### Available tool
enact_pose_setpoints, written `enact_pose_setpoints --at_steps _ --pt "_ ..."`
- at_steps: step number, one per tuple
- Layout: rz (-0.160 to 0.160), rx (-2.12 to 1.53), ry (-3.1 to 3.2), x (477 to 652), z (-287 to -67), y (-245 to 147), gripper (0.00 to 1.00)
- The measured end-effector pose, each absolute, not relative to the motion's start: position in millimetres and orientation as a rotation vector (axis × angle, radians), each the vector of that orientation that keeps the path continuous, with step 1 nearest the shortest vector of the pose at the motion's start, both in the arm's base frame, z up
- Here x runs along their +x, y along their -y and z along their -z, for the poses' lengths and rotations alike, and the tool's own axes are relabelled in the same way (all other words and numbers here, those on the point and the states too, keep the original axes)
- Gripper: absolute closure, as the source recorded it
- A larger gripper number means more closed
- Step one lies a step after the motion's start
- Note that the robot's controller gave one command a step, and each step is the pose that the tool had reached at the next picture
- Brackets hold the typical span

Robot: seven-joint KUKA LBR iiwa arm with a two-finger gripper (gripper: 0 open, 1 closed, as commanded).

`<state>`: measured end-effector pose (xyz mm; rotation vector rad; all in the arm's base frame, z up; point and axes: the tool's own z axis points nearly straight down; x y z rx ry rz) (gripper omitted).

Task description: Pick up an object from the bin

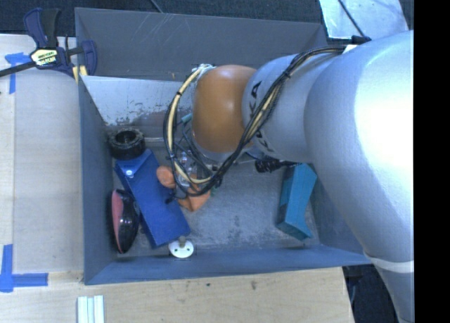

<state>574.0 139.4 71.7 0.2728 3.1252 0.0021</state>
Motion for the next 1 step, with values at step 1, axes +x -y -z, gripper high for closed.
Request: enact_pose_setpoints --at_steps 1 --pt "0.002 0.263 -3.129 575.9 -85.0 -152.1 1.0"
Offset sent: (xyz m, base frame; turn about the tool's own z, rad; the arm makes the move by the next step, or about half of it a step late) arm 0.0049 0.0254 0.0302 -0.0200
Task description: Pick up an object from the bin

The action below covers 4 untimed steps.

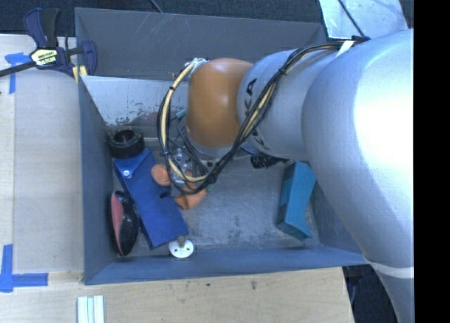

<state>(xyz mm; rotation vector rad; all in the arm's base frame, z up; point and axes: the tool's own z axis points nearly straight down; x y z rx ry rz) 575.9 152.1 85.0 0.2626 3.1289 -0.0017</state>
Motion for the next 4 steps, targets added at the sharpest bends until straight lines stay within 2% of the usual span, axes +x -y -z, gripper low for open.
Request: enact_pose_setpoints --at_steps 1,2,3,4 --pt "0.006 0.244 -3.13 579.5 -100 -160 1.0" --pt "-0.001 0.223 -3.131 612.0 -199 -153 1.0" --pt "-0.001 0.223 -3.131 612.0 -199 -153 1.0" --pt "0.0 0.214 -3.136 613.2 -254 -157 1.0"
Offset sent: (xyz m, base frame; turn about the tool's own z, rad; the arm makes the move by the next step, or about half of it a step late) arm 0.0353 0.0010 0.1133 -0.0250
